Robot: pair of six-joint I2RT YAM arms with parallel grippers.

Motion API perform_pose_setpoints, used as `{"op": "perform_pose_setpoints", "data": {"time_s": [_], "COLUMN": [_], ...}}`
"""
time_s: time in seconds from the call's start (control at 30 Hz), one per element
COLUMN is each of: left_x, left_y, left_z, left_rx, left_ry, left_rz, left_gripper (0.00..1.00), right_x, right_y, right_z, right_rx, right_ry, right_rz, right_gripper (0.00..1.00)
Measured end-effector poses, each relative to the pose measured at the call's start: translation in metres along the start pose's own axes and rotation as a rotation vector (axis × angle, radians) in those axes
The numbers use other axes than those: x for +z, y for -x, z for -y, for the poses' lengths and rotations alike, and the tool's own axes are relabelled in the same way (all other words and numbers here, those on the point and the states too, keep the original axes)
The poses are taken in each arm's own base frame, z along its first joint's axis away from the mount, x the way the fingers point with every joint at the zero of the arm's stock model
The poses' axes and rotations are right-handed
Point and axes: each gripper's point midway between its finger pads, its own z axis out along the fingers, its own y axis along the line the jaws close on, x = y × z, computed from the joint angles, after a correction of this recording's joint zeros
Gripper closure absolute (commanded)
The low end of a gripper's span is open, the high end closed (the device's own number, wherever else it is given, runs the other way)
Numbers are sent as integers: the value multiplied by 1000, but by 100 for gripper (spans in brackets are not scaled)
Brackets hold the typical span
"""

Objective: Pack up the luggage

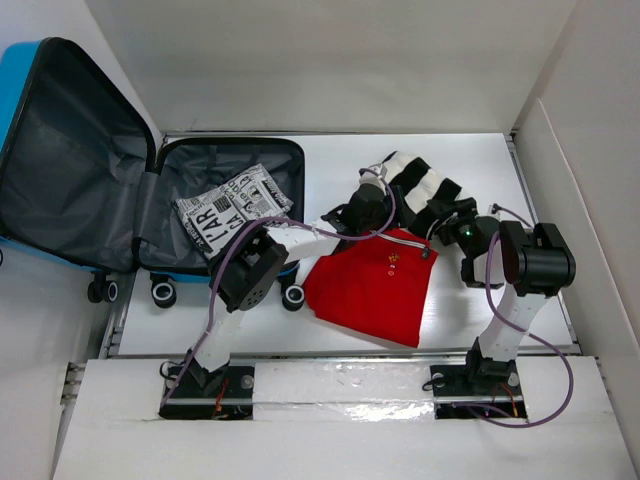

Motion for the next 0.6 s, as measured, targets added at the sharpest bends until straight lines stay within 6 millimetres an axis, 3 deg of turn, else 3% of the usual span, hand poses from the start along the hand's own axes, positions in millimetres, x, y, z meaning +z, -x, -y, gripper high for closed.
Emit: {"op": "perform_pose_setpoints", "data": {"time_s": [0.1, 0.2, 0.27, 0.43, 0.6], "left_x": [6, 9, 11, 36, 46], "left_y": [-15, -19, -19, -13, -5], "left_z": [-26, -38, -44, -56, -68], "left_rx": [-31, -64, -88, -135, -176], "left_ry": [78, 115, 130, 176, 248], "left_rz": [-33, -36, -31, -26, 6], "left_gripper": [28, 17, 16, 10, 6], "right_x": [-8, -16, -22, -39, -66], "right_y": [18, 34, 42, 65, 85], "right_z": [3, 3, -4, -40, -96], "right_rx": [-6, -42, -84, -225, -392], "right_ry": [17, 11, 11, 13, 45], "right_rz": [27, 57, 74, 139, 234], "right_gripper": [0, 0, 0, 0, 0]}}
